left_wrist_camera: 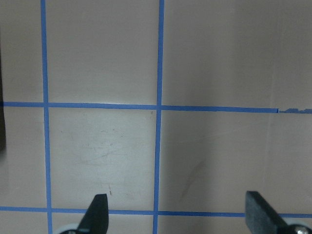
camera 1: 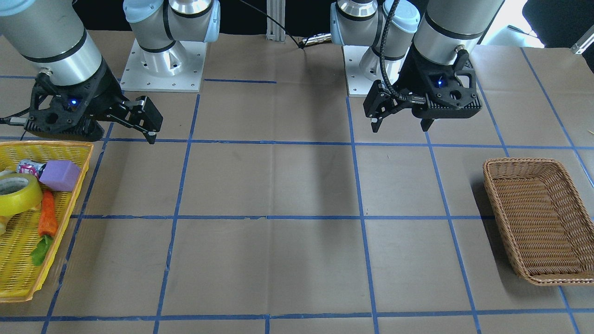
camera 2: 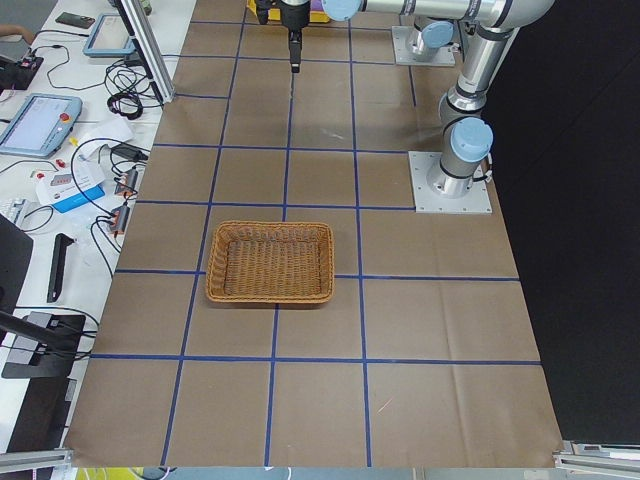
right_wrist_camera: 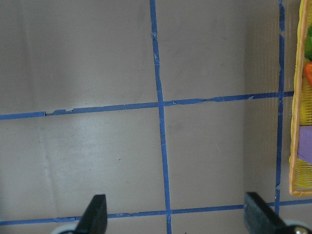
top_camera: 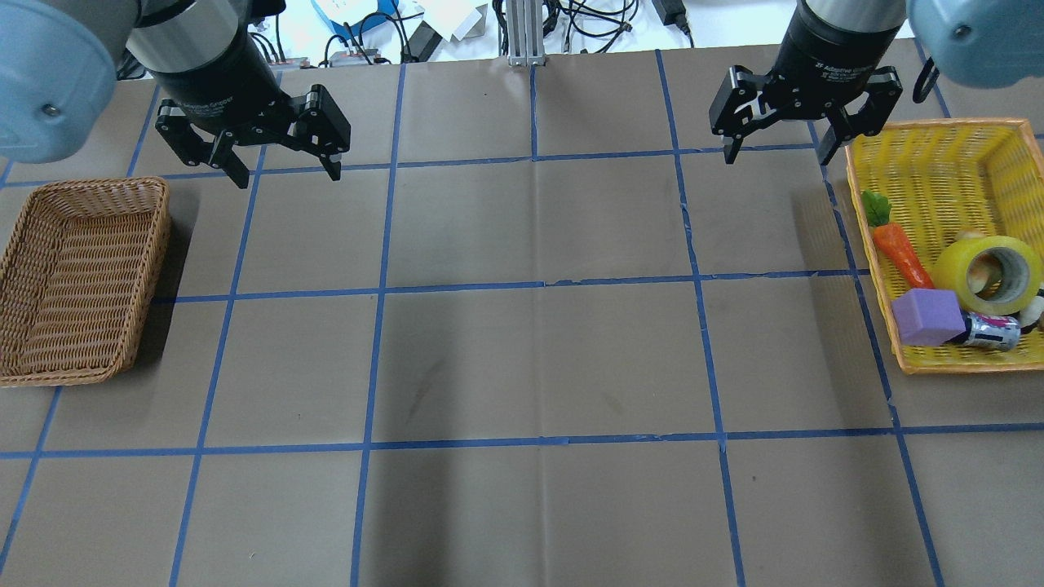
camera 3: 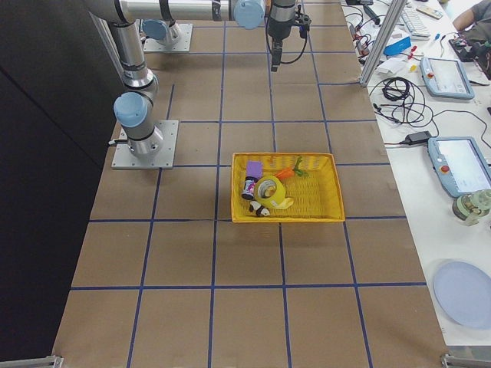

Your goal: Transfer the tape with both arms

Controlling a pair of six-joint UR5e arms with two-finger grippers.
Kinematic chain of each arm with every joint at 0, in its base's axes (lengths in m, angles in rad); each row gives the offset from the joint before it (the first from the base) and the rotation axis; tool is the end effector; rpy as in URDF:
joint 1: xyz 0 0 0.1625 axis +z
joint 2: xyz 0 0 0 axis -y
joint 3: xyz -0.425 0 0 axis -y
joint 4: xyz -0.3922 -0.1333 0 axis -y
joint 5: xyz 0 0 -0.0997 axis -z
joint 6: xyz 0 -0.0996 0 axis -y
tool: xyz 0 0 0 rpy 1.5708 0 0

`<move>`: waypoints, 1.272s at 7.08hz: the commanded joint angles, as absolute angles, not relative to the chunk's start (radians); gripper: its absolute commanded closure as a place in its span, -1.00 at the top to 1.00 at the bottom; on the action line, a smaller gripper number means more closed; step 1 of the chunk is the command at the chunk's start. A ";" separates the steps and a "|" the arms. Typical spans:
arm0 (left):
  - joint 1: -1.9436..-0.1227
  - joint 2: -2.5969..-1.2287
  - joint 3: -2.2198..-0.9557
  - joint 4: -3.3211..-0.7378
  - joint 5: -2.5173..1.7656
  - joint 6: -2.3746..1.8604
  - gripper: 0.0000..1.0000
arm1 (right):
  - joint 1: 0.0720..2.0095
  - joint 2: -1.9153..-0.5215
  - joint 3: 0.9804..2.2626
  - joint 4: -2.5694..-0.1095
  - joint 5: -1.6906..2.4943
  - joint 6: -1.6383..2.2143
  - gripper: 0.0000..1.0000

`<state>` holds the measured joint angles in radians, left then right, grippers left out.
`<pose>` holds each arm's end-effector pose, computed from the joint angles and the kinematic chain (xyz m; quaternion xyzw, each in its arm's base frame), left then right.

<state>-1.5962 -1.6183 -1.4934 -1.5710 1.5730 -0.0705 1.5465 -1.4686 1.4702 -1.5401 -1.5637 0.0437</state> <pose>-0.1461 -0.5113 0.5021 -0.0226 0.9996 -0.0149 0.0004 0.1210 -0.5351 0.4819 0.0340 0.9993 0.0162 0.0034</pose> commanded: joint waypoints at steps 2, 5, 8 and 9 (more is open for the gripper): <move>-1.595 -1.612 -1.496 -1.569 1.572 -0.071 1.00 | 1.545 -1.477 1.483 -1.540 -1.575 0.041 1.00; -1.589 -1.611 -1.496 -1.569 1.574 -0.063 1.00 | 1.534 -1.476 1.483 -1.542 -1.574 0.040 1.00; -1.591 -1.609 -1.496 -1.569 1.574 -0.066 1.00 | 1.531 -1.476 1.483 -1.542 -1.578 0.041 1.00; -1.591 -1.609 -1.496 -1.569 1.574 -0.066 1.00 | 1.528 -1.476 1.485 -1.543 -1.580 0.041 1.00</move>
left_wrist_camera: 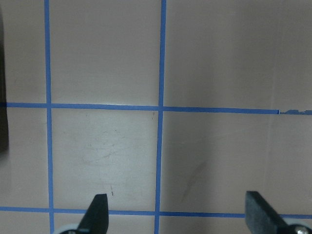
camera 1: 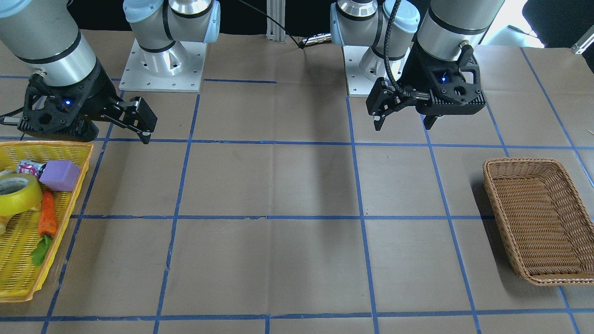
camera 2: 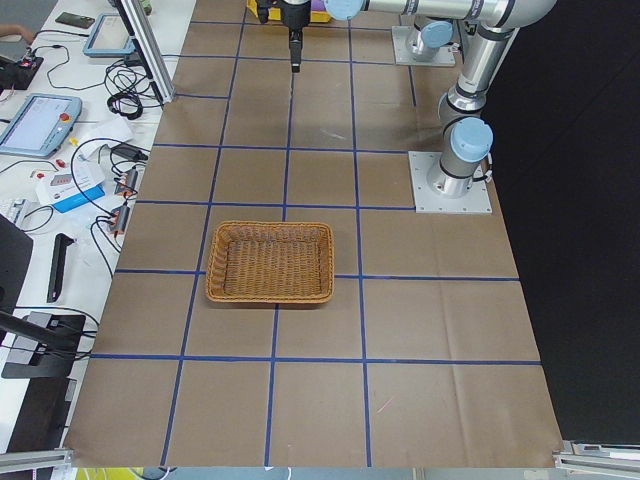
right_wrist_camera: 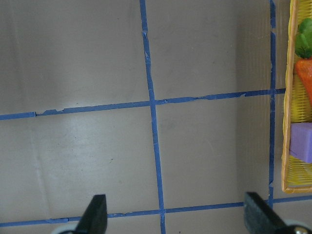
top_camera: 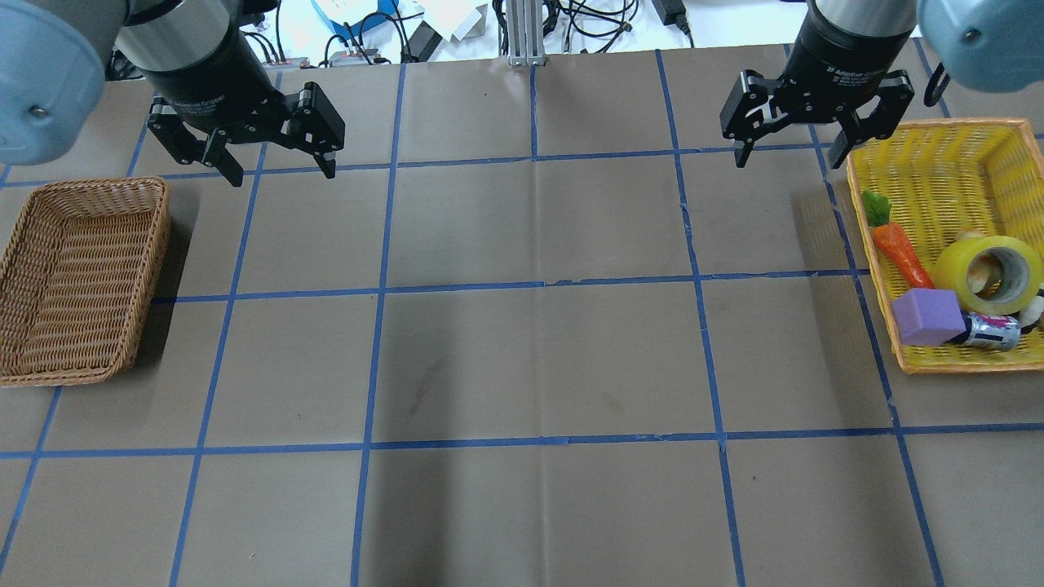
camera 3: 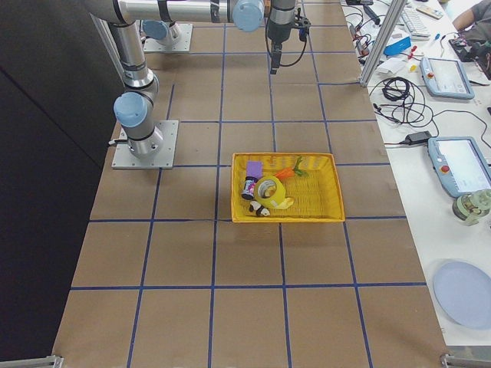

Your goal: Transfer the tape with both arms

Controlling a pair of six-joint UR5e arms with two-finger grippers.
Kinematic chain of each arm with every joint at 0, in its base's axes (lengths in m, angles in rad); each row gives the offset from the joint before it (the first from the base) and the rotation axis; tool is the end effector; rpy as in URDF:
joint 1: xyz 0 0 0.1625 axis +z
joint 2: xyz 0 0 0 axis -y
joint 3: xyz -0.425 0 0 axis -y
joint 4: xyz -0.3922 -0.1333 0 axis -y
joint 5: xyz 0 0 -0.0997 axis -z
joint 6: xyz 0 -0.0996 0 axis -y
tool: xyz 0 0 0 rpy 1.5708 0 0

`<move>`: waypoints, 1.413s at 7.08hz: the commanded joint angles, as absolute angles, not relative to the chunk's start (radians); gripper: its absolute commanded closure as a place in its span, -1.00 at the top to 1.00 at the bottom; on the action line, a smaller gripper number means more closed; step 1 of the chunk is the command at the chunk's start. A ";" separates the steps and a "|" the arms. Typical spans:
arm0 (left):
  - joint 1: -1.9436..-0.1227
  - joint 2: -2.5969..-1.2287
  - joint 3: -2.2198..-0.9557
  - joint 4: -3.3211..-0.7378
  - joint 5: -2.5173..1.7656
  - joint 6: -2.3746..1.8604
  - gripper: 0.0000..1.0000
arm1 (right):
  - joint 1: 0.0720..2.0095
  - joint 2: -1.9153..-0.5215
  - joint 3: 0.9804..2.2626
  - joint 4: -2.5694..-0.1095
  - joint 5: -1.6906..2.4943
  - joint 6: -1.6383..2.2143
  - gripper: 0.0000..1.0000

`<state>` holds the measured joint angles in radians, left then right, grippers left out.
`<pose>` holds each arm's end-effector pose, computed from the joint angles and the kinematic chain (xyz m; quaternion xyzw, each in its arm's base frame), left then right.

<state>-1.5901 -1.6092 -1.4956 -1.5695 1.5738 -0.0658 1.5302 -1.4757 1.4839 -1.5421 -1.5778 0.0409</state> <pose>-0.1429 -0.5090 0.5059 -0.0233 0.9995 -0.0191 0.0007 0.1110 -0.5334 0.4792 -0.0407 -0.9990 -0.0184 0.0035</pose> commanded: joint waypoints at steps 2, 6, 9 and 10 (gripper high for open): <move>-1.589 -1.609 -1.496 -1.572 1.575 -0.066 1.00 | 1.528 -1.476 1.485 -1.542 -1.580 0.040 1.00; -1.589 -1.609 -1.496 -1.572 1.575 -0.066 1.00 | 1.528 -1.476 1.486 -1.542 -1.580 0.043 1.00; -1.583 -1.614 -1.497 -1.563 1.574 -0.061 1.00 | 1.529 -1.474 1.486 -1.542 -1.578 0.043 1.00; -1.582 -1.626 -1.496 -1.527 1.572 -0.061 1.00 | 1.529 -1.474 1.486 -1.540 -1.578 0.043 1.00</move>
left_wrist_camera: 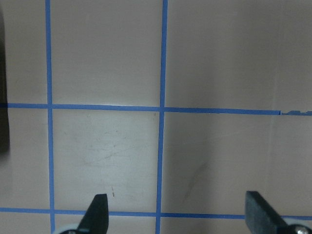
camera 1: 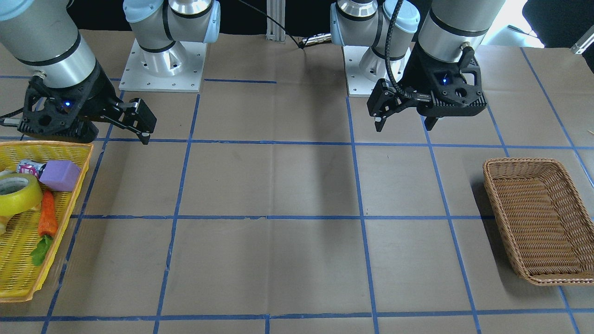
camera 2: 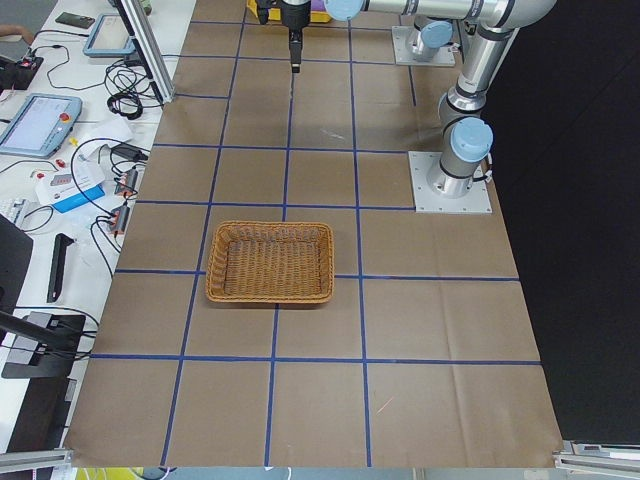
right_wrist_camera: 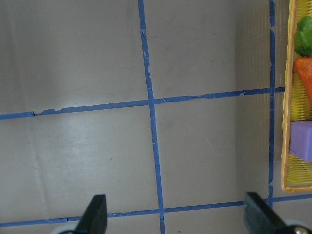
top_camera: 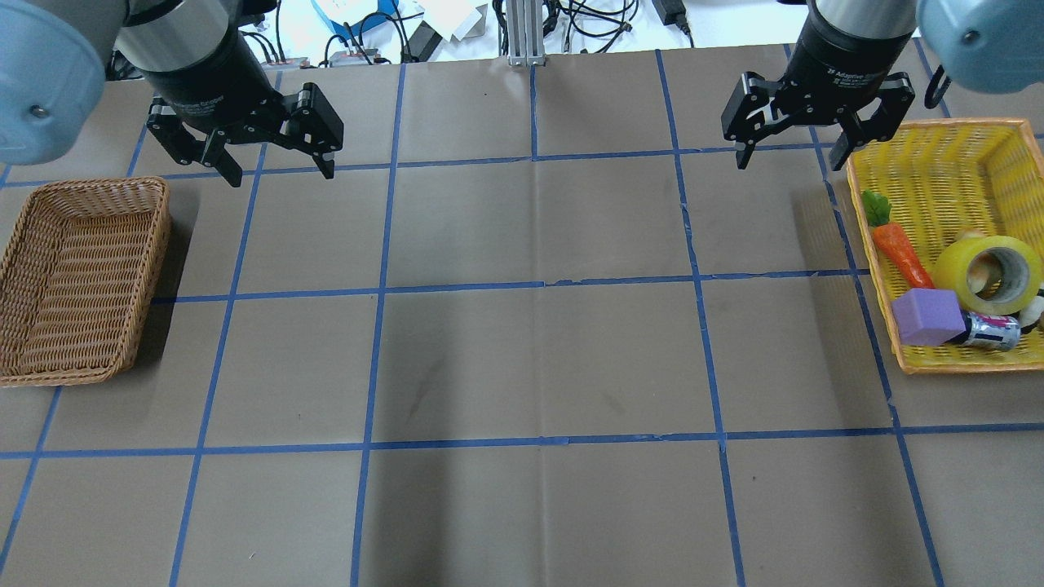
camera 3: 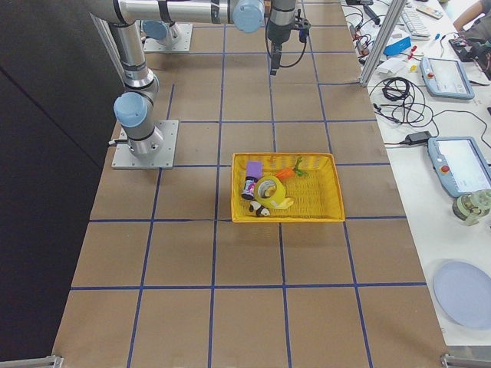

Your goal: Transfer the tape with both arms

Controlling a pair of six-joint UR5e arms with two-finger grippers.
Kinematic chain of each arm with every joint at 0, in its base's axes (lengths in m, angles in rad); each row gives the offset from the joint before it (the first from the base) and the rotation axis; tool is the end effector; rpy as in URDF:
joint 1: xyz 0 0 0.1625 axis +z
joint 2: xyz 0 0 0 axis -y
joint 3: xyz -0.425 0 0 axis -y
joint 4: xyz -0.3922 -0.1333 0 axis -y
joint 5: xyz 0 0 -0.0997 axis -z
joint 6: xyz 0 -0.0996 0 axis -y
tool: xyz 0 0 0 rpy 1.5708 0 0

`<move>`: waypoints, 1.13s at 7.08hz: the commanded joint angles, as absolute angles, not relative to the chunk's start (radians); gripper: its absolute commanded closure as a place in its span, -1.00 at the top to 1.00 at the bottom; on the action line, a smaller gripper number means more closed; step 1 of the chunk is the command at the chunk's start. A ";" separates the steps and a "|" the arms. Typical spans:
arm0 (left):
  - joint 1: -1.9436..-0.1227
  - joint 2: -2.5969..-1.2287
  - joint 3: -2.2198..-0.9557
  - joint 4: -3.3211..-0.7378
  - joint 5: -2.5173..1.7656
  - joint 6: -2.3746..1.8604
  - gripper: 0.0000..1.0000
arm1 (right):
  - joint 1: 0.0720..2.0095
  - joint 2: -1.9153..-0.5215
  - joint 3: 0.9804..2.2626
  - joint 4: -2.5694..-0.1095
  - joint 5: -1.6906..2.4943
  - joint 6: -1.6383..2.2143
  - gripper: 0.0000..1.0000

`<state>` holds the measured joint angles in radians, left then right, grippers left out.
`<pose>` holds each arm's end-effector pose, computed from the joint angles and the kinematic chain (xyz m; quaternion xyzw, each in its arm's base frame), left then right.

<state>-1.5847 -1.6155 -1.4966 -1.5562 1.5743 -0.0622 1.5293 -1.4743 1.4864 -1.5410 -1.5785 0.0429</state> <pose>-0.1401 -0.5131 0.5035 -0.0242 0.9995 -0.0221 0.0009 0.1105 -0.5336 0.4771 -0.0421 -0.9989 -0.0209 0.0039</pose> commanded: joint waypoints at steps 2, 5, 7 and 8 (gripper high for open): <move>-1.585 -1.611 -1.497 -1.529 1.578 -0.060 1.00 | 1.529 -1.474 1.486 -1.540 -1.578 0.043 1.00; -1.586 -1.620 -1.494 -1.525 1.575 -0.063 1.00 | 1.513 -1.459 1.503 -1.555 -1.595 -0.036 1.00; -1.585 -1.612 -1.497 -1.528 1.575 -0.061 1.00 | 1.290 -1.439 1.686 -1.738 -1.641 -0.226 1.00; -1.585 -1.612 -1.497 -1.528 1.575 -0.061 1.00 | 1.161 -1.430 1.798 -1.910 -1.650 -0.405 1.00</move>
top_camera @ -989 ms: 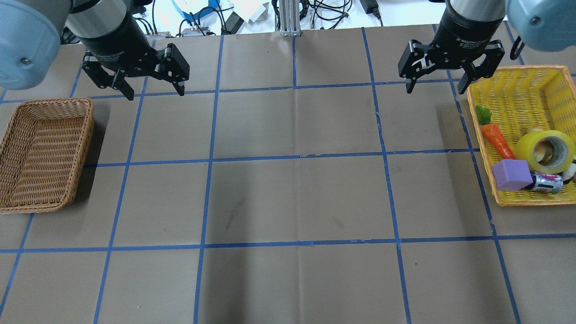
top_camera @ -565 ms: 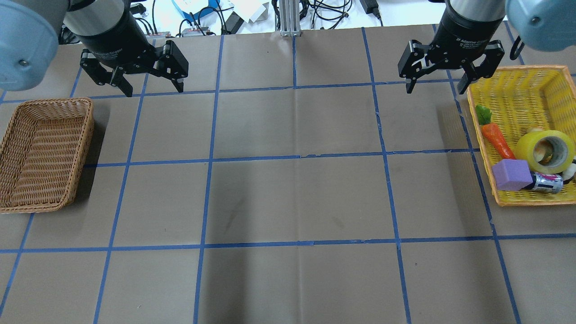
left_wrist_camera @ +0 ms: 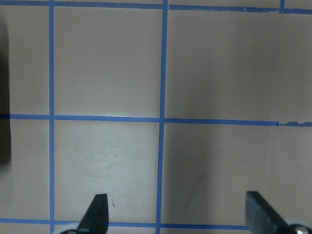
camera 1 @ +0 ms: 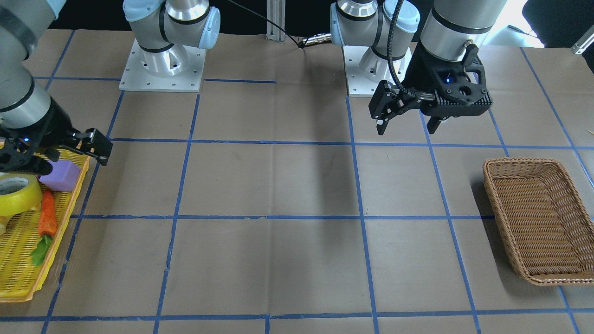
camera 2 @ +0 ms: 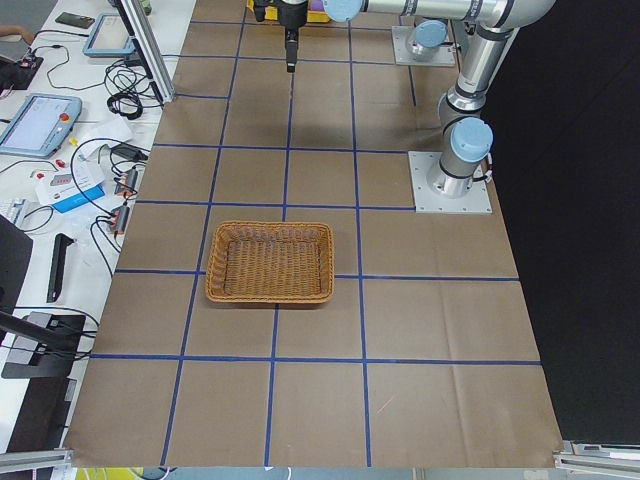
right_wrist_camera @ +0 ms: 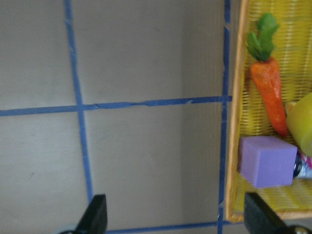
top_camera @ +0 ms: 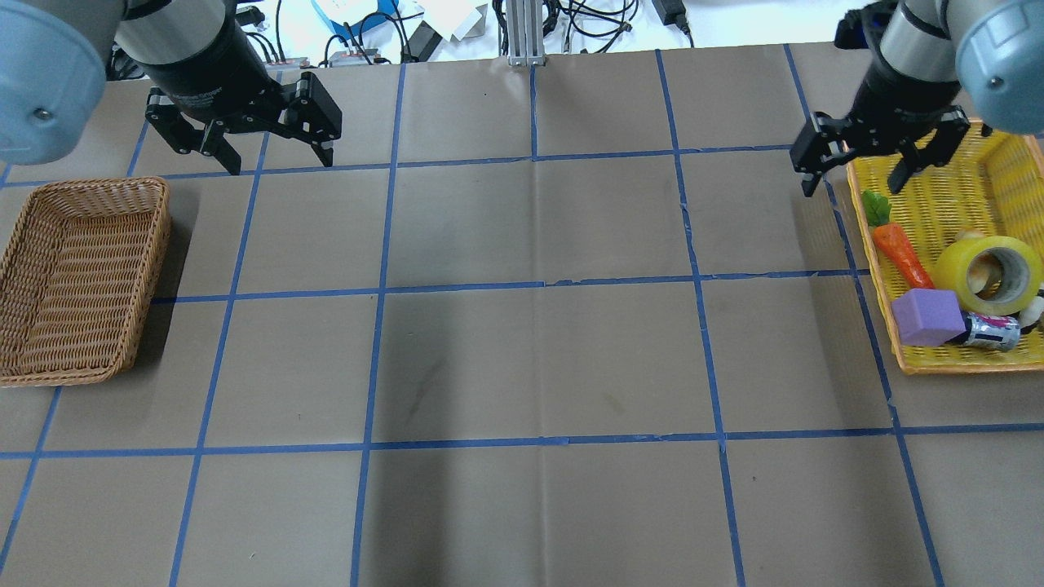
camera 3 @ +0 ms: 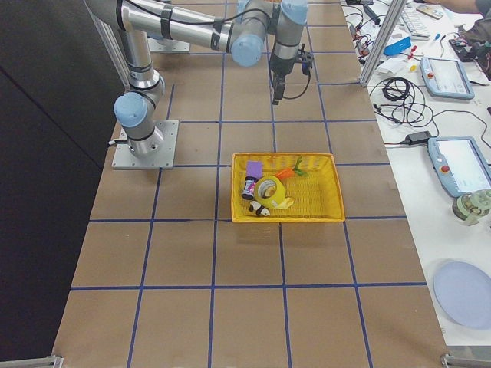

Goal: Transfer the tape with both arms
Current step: 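Move the right gripper down into the yellow basket over the tape roll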

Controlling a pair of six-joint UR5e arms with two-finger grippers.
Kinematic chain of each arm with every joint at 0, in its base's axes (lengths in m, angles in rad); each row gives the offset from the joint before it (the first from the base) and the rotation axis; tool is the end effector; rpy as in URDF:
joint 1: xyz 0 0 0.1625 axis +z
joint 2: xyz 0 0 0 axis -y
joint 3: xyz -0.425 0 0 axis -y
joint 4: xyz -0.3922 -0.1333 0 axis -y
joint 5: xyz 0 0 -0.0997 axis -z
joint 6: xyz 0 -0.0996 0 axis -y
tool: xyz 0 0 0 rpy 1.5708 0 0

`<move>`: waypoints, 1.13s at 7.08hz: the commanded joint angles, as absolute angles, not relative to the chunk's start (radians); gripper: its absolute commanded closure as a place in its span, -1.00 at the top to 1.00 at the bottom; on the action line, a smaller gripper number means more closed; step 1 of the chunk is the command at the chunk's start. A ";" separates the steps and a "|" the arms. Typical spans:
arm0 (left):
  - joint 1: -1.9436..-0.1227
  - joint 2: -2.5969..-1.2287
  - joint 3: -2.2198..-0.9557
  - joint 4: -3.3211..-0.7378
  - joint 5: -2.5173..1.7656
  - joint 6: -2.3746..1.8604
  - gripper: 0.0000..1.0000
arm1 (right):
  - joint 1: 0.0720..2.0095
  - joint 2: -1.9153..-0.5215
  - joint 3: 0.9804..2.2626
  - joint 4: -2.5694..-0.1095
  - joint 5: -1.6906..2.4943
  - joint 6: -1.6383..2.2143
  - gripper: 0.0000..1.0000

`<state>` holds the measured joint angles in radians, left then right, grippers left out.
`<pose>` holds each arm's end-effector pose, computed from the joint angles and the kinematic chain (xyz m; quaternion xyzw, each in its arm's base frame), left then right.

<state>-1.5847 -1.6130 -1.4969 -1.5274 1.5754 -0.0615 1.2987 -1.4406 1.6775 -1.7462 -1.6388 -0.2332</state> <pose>-0.1400 -0.5149 0.5077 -0.0239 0.9990 -0.0376 0.0009 -0.0205 -0.5443 0.3865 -0.0184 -0.9988 -0.0382 0.0252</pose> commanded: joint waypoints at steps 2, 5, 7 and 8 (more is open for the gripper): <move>-1.585 -1.611 -1.497 -1.529 1.577 -0.061 1.00 | 0.999 -1.331 1.873 -2.153 -1.645 -0.506 1.00; -1.585 -1.611 -1.497 -1.529 1.577 -0.061 1.00 | 0.971 -1.276 1.890 -2.206 -1.655 -0.492 0.84; -1.585 -1.611 -1.497 -1.529 1.577 -0.061 1.00 | 0.971 -1.272 1.902 -2.217 -1.655 -0.497 -0.13; -1.585 -1.611 -1.497 -1.529 1.577 -0.061 1.00 | 0.971 -1.266 1.899 -2.221 -1.649 -0.500 -0.35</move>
<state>-1.5846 -1.6106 -1.4971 -1.5294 1.5770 -0.0614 0.9714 -1.2718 1.8995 -2.2158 -1.6539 -0.4968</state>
